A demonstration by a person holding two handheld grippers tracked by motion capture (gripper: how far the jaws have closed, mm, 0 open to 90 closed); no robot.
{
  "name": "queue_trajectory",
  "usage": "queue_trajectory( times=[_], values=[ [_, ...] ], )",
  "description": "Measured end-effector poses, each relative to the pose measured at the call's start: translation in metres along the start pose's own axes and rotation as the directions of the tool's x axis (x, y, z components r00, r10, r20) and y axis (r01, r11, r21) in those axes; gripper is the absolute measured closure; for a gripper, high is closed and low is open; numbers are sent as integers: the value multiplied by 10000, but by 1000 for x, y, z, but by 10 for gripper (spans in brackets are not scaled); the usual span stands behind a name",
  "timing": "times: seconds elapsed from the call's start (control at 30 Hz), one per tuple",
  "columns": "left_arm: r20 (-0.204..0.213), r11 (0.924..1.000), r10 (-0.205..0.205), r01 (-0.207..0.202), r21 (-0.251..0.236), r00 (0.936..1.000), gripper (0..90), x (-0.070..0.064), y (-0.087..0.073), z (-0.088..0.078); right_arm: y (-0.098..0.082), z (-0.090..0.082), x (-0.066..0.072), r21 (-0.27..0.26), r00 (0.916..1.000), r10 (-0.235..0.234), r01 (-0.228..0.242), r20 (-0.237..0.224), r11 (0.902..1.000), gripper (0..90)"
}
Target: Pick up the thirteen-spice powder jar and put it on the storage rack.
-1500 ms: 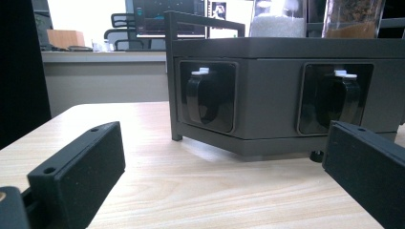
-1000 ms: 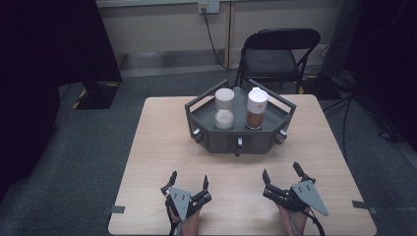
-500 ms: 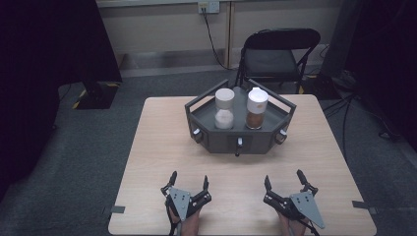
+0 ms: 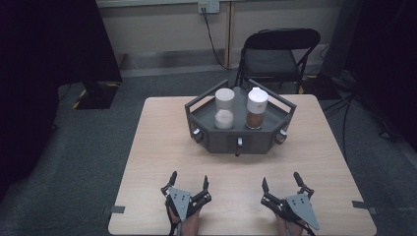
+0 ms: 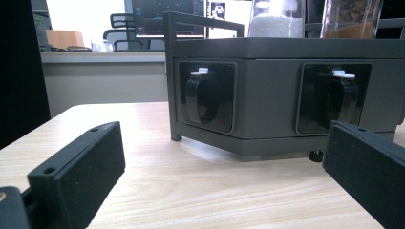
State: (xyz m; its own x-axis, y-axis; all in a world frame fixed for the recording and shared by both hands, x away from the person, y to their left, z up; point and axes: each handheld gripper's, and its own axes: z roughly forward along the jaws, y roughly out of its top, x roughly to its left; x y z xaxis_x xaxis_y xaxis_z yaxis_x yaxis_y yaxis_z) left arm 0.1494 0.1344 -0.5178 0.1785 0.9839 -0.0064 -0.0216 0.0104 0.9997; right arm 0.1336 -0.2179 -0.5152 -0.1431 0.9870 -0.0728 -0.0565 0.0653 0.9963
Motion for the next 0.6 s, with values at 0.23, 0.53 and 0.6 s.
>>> queue_trajectory(
  times=[0.23, 0.53, 0.6],
  values=[
    [-32, 10000, 8, -8, 5, 10000, 0, -1, 0, 0, -2, 1, -2, 93, 9997, 196, -197, 133, 9998, 13],
    [-42, 10000, 2, -2, 7, 10000, 0, -1, 0, 0, -2, 1, -3, 157, 9982, 572, -574, 182, 9982, 13],
    [-43, 10000, 4, -4, 7, 10000, 0, -1, 0, 0, -1, 2, -3, 202, 9979, 605, -610, 236, 9979, 13]
  ],
)
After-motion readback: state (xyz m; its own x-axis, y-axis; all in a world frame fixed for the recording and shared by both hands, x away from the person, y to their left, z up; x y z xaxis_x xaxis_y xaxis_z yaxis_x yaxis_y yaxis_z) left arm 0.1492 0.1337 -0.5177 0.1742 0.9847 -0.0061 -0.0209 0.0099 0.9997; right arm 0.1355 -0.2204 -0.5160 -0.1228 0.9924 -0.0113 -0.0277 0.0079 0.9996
